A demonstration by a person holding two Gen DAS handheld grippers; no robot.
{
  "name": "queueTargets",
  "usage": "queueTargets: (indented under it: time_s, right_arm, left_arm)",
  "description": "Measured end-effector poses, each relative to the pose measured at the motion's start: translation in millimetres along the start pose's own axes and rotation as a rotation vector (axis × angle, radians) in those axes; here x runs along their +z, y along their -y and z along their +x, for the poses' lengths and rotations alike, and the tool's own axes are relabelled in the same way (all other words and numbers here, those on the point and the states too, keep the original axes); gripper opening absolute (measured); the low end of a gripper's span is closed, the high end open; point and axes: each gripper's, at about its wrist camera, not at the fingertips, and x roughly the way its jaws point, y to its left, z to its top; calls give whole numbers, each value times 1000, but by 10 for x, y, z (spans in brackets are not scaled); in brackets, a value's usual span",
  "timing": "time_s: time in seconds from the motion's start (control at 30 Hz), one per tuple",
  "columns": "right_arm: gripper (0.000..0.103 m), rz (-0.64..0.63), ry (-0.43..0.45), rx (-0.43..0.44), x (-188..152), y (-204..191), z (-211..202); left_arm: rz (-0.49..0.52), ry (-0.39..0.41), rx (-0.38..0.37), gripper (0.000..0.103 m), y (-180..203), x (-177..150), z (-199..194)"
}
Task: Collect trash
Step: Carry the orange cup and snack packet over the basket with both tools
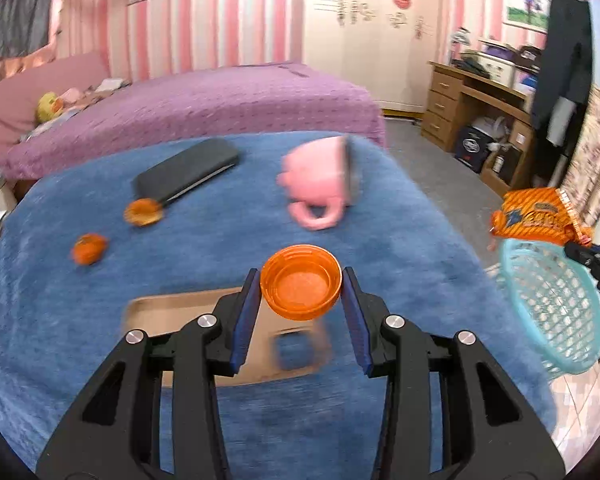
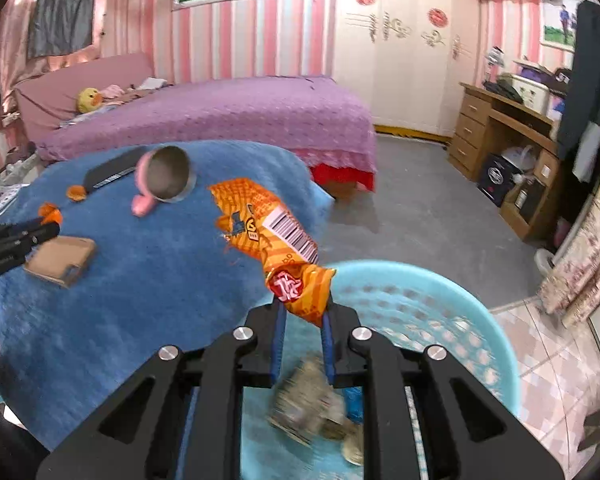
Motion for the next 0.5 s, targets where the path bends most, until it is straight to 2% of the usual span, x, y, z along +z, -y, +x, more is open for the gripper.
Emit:
queueTargets:
  time_s: [0.17,0.37,0.5]
  right_arm:
    - [16,25,-21,-44,-123,347,26]
    - [16,79,-33,-74,-272,706,19]
    - [16,104,-43,-96,-347,856,23]
  left_arm:
    - [37,32,-73,40,607,86,6]
    - [77,26,-159,40,1349,87,78]
    - [99,17,-193,40,1692,39,127]
